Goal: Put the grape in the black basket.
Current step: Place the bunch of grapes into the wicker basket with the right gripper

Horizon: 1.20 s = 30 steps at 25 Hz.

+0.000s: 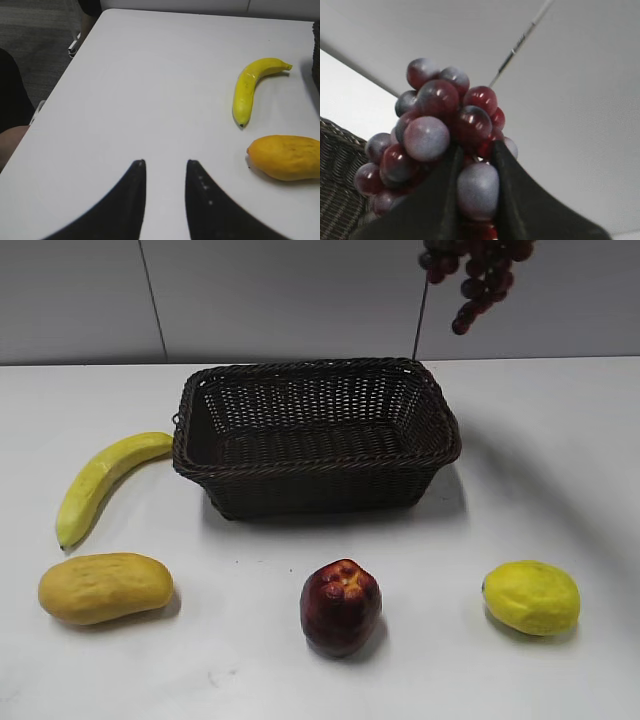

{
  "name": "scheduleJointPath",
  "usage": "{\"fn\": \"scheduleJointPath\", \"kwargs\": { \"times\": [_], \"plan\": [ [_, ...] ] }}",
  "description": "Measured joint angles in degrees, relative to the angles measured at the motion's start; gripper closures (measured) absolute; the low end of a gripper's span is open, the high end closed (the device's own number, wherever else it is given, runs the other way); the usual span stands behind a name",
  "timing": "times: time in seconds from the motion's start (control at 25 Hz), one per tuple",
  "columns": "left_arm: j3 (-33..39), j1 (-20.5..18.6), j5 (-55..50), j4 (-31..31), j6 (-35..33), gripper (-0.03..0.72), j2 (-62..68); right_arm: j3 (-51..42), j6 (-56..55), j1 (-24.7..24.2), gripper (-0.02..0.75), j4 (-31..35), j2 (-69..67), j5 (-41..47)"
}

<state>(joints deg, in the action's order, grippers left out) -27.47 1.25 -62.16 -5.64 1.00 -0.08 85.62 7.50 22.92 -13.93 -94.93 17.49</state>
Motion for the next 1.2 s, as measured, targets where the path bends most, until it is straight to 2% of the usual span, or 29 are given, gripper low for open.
{"fn": "scheduleJointPath", "kwargs": {
  "times": [0.2, 0.44, 0.92, 1.2],
  "plan": [
    [0.0, 0.0, 0.0, 0.0, 0.0, 0.473, 0.0, 0.4, 0.1, 5.0, 0.619, 0.0, -4.0, -5.4],
    [0.0, 0.0, 0.0, 0.0, 0.0, 0.473, 0.0, 0.4, 0.2, 8.1, 0.619, 0.0, -11.7, -8.4],
    [0.0, 0.0, 0.0, 0.0, 0.0, 0.473, 0.0, 0.4, 0.1, 10.0, 0.619, 0.5, -26.0, -11.7],
    [0.0, 0.0, 0.0, 0.0, 0.0, 0.473, 0.0, 0.4, 0.1, 10.0, 0.619, 0.5, -28.4, -11.5]
  ]
}}
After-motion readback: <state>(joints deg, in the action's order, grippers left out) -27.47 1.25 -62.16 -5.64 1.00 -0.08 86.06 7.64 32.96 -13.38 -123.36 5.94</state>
